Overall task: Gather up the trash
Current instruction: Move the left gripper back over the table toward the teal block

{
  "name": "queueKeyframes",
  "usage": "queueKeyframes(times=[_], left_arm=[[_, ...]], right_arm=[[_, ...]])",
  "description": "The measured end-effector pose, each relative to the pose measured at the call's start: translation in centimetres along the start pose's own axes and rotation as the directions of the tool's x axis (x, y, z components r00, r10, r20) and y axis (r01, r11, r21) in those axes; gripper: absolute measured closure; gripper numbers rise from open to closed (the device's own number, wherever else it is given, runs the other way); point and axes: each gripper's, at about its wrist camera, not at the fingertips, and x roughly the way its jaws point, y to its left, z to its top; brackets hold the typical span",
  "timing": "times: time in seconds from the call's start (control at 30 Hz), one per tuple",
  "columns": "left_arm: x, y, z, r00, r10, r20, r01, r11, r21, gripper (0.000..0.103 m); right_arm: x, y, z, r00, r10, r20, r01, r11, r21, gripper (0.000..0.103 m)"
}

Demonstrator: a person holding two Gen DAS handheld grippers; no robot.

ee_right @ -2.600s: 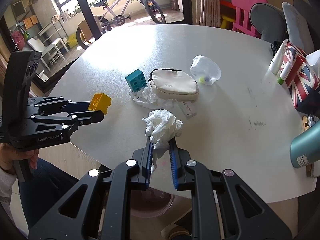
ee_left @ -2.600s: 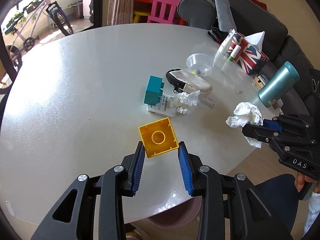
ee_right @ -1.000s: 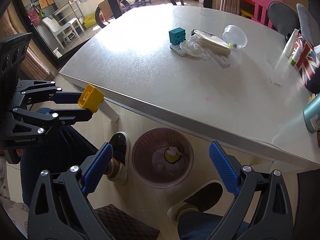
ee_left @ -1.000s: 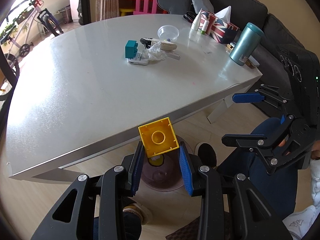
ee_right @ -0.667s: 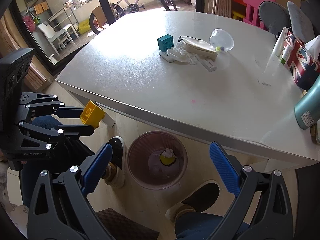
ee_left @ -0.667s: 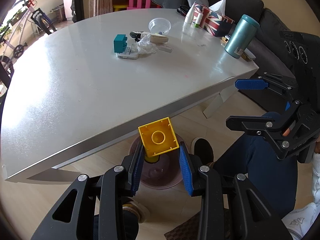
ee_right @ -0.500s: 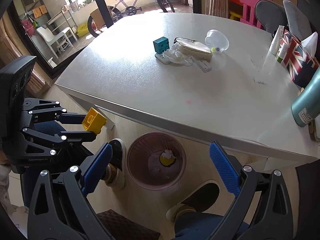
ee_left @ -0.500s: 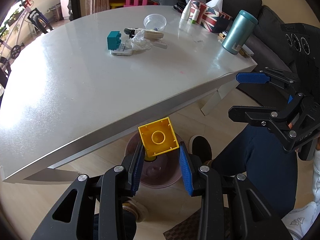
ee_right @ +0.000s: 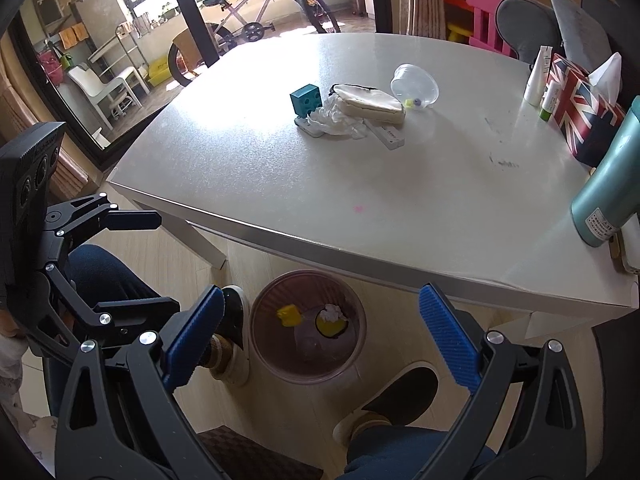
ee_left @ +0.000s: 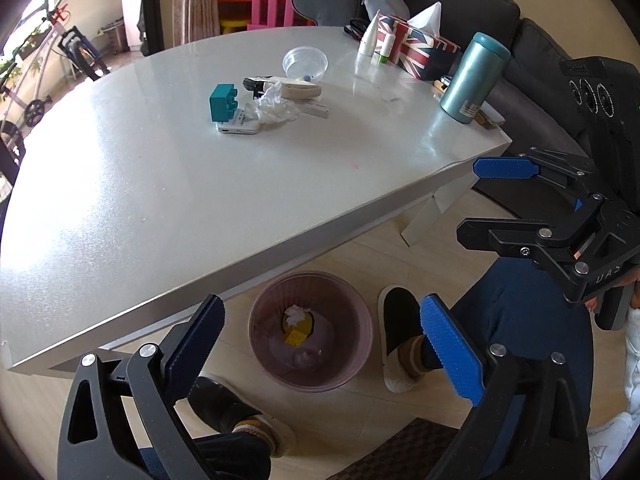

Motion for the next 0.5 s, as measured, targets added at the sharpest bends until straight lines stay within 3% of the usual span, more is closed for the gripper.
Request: queueKeyframes(times=[0.5], left_arm=[[-0.99,1.06,0.39,0.997,0.075,0.020,-0.074,0.997,-0.038,0.007]], right_arm=[[-0.32,0.02,0.25,1.000,0.002,0.014,-0.003,1.000,0.005,0.007]])
